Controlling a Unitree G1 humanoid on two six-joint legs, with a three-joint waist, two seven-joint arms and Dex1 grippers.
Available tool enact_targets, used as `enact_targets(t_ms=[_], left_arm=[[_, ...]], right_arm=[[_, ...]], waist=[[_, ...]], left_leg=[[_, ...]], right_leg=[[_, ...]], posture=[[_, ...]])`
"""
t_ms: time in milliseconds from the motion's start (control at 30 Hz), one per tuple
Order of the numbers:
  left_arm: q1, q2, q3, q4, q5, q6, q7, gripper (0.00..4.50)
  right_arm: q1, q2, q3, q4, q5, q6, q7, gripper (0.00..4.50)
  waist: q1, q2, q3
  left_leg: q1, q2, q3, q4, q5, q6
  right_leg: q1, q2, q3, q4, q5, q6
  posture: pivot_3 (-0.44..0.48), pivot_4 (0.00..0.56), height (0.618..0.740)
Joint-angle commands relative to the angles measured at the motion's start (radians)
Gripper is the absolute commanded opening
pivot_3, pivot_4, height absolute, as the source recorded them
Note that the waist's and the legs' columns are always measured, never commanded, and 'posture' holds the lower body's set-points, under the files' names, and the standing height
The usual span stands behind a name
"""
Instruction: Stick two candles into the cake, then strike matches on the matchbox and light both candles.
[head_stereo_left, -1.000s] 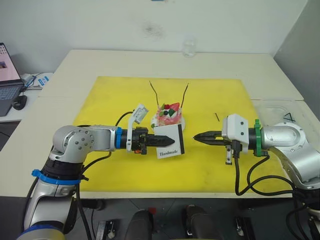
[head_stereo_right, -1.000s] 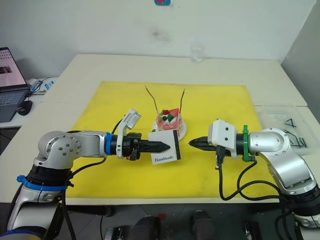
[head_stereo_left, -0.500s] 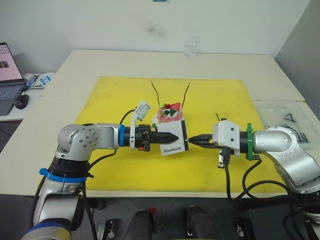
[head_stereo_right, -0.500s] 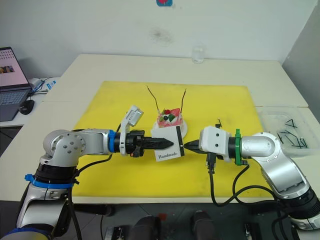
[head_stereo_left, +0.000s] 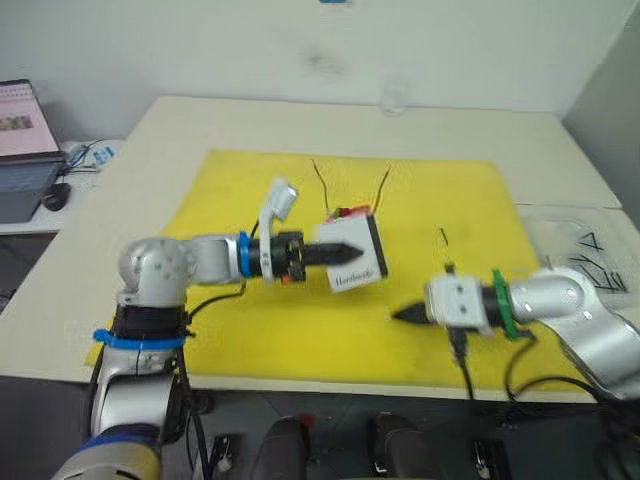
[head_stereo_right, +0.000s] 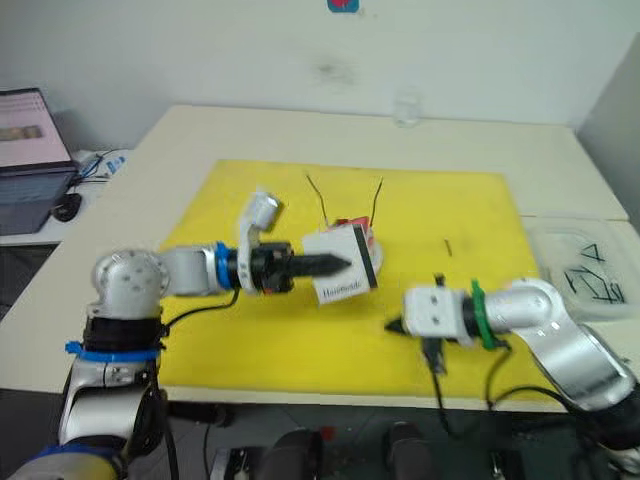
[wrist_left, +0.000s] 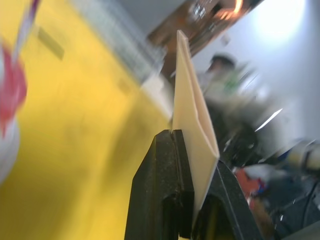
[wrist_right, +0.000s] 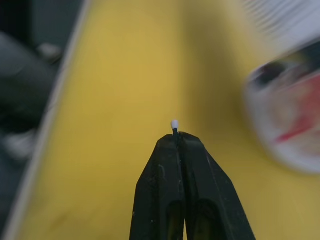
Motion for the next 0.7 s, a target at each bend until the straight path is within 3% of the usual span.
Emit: enact_targets(t_ms=[33, 267, 467, 700], left_arm=[[0.050, 0.018, 0.043, -0.046, -0.047, 0.051, 0.037, 0.00], [0.200, 0.082, -0.030, -0.209, 0.017, 0.031, 0.006, 0.00], [0.159, 0.023, -0.068, -0.185, 0.049, -0.009, 0.018, 0.00], [0.136, 0.016, -0.077, -0.166, 0.063, -0.011, 0.001, 0.00]], right_arm=[[-0.036, -0.011, -0.123, -0.011, 0.071, 0.025, 0.003, 0.02], [-0.226, 0.141, -0.142, 0.101, 0.077, 0.042, -0.109, 0.02], [-0.258, 0.207, -0.088, 0.051, 0.071, 0.054, -0.123, 0.02], [-0.240, 0.206, -0.053, 0.007, 0.042, 0.043, -0.125, 0.02]], waist=[[-0.014, 0.000, 0.000], [-0.031, -0.001, 0.000], [-0.006, -0.001, 0.000], [-0.006, -0.001, 0.000]], left_leg=[[0.001, 0.000, 0.000, 0.000, 0.000, 0.000], [0.005, 0.001, -0.001, -0.001, 0.002, -0.002], [0.002, 0.001, 0.000, 0.000, 0.002, -0.002], [0.001, 0.001, 0.000, -0.001, 0.002, -0.002]], right_leg=[[0.000, 0.000, 0.002, 0.000, 0.000, 0.000], [0.000, 0.004, 0.002, 0.003, 0.002, -0.003], [0.000, 0.003, 0.001, 0.001, 0.002, -0.003], [0.000, -0.001, 0.002, 0.001, 0.001, -0.001]], posture=[[0.000, 0.150, 0.740], [0.000, 0.150, 0.740], [0.000, 0.150, 0.740], [0.000, 0.150, 0.740]])
